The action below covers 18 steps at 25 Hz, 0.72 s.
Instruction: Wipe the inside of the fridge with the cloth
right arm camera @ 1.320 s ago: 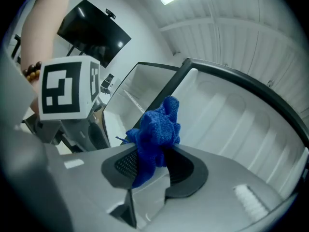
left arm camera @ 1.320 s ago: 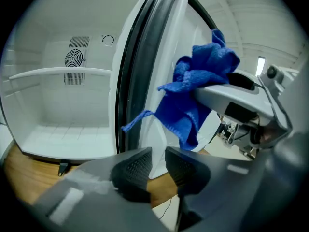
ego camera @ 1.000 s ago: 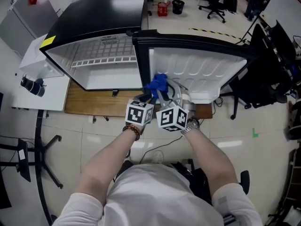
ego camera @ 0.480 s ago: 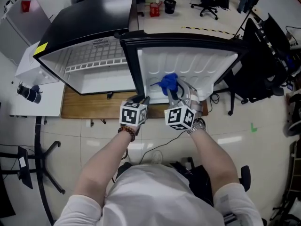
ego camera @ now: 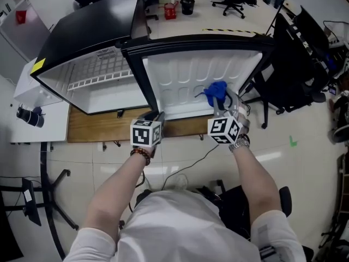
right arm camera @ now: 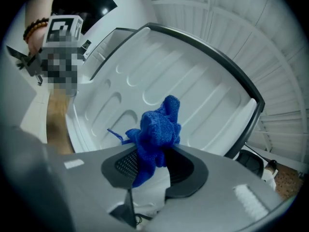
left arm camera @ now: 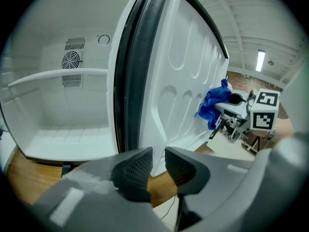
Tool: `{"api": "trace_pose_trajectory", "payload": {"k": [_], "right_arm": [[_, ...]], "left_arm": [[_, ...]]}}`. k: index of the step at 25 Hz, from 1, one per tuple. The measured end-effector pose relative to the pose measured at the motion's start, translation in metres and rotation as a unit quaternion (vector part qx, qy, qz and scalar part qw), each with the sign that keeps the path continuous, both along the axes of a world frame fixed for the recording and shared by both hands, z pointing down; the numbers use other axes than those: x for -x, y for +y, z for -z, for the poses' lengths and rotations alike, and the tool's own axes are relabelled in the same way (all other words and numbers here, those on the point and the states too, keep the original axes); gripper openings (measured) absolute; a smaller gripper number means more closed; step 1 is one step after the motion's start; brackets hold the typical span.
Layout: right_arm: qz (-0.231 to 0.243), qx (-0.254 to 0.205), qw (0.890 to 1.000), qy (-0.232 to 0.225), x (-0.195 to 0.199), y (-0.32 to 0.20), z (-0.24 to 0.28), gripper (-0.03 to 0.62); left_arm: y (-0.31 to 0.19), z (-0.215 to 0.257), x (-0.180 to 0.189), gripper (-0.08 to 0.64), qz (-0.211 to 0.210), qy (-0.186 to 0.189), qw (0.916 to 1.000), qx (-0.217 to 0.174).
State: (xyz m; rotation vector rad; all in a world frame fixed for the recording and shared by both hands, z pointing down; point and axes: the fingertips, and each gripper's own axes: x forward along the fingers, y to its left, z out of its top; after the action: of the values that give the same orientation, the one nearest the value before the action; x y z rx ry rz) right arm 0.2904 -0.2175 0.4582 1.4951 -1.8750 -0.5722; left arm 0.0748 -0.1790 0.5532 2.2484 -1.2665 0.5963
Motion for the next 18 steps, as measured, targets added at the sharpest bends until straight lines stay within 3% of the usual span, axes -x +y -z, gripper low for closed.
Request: {"api": "trace_pose_trajectory", "payload": {"k": [10, 15, 18], "right_arm": [[-0.048, 0.0, 0.999, 0.012, -0.06, -0.001, -0.001, 0.133], [-0.045, -0.001, 0.999, 0.007, -0.059, 0.001, 0.001, 0.133], [-0.022, -0.008, 1.0, -0.006, -0.037, 0.009, 0.007, 0.133]], "left_arm": [[0.002, 0.001, 0.001, 0.08, 0.007, 0.0, 1.0, 0.0], [0.004, 0.001, 0.001, 0.072, 0.011, -0.001, 0.9999, -0.001], [0.005, 0.004, 0.0, 0.072, 0.01, 0.003, 0.9999, -0.003]]}}
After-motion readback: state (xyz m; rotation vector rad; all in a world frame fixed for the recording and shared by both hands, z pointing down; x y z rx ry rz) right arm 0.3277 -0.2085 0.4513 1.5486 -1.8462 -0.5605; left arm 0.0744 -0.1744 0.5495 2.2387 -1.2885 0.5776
